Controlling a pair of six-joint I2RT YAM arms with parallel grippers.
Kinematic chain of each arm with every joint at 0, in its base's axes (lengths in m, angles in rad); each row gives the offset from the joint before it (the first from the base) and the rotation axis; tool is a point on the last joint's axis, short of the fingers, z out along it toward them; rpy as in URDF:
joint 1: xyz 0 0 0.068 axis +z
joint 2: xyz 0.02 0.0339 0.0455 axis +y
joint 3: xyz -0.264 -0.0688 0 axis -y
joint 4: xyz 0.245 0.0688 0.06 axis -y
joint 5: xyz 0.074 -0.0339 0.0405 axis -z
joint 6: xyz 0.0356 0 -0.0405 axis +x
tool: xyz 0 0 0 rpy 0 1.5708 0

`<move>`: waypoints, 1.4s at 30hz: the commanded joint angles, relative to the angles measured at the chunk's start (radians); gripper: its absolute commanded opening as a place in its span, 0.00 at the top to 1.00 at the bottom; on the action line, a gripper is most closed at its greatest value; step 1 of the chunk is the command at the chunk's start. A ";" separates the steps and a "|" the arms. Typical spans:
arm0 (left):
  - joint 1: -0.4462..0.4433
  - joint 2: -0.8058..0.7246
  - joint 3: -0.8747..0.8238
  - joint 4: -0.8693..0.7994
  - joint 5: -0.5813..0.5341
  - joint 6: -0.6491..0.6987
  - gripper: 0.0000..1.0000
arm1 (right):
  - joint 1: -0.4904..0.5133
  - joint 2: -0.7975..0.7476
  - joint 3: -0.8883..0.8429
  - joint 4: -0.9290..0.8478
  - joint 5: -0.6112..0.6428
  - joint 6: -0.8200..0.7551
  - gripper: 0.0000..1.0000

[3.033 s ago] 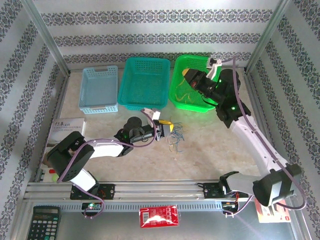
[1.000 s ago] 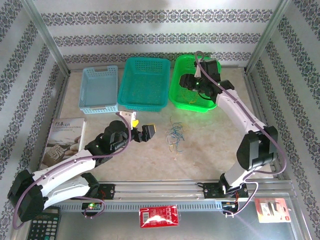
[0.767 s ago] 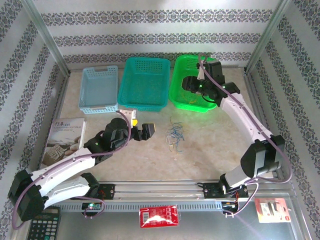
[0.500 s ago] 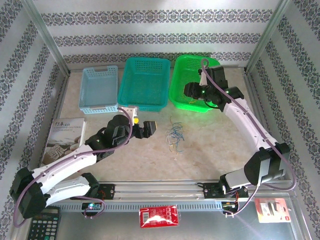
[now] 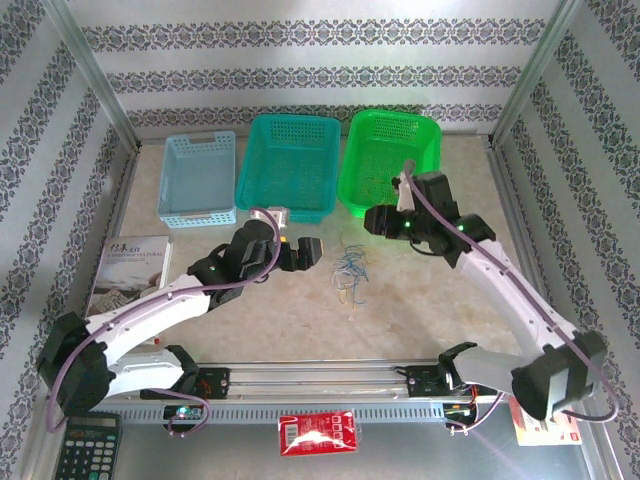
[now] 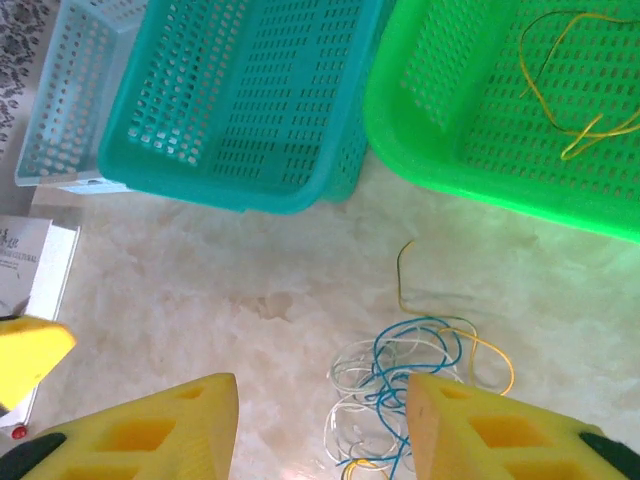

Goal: Untangle the cables

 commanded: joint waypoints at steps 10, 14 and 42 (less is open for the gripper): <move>0.025 0.016 0.011 0.012 0.042 0.010 0.00 | 0.167 -0.170 -0.445 0.170 0.139 0.267 0.54; 0.027 0.026 -0.001 0.036 0.045 0.009 0.00 | 0.200 -0.201 -0.528 0.205 0.177 0.343 0.55; 0.051 0.114 0.025 0.142 0.112 -0.006 0.00 | 0.263 0.039 -0.580 0.385 0.174 0.431 0.68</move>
